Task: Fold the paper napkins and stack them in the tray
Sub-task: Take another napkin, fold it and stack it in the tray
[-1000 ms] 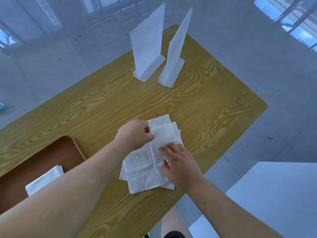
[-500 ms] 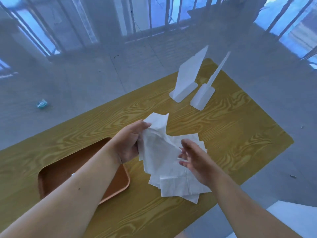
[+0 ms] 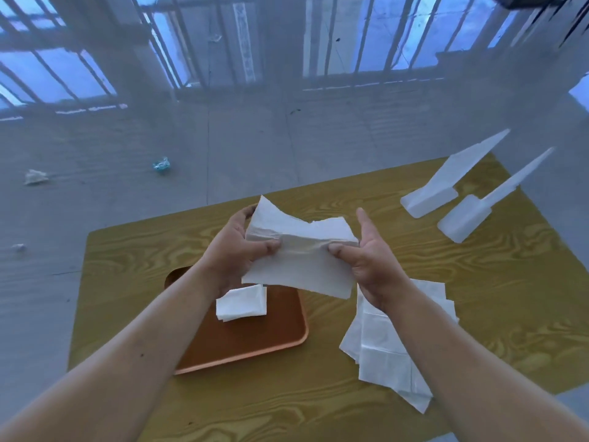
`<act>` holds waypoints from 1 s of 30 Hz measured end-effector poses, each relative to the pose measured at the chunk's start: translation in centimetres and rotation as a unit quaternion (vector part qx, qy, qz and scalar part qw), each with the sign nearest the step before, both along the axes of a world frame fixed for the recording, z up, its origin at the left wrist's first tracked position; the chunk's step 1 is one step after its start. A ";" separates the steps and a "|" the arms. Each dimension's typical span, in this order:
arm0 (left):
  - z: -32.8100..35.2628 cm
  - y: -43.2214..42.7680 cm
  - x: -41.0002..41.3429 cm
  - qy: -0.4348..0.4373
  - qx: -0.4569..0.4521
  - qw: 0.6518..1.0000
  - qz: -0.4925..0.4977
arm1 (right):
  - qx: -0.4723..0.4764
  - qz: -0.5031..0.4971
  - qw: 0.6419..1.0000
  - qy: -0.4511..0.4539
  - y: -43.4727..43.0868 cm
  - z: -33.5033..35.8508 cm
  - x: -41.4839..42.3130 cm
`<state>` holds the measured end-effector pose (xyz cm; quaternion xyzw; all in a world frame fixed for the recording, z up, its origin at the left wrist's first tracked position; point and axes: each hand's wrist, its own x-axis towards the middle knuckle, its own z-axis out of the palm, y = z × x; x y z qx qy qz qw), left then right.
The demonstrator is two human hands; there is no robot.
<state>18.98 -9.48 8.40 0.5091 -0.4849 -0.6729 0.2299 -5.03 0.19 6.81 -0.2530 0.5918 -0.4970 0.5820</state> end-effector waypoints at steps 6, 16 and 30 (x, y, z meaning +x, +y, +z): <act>0.1 0.0 2.4 -0.101 -0.078 0.992 0.009 | -0.006 0.054 0.997 0.062 -1.7 0.7 0.8; 1.2 -0.4 3.7 -0.248 -0.204 0.945 -0.055 | -0.008 0.162 0.904 0.396 -2.5 3.0 0.6; 3.6 -0.6 2.8 -0.086 -0.110 0.989 0.049 | 0.031 0.184 0.980 0.063 -1.8 5.0 -1.8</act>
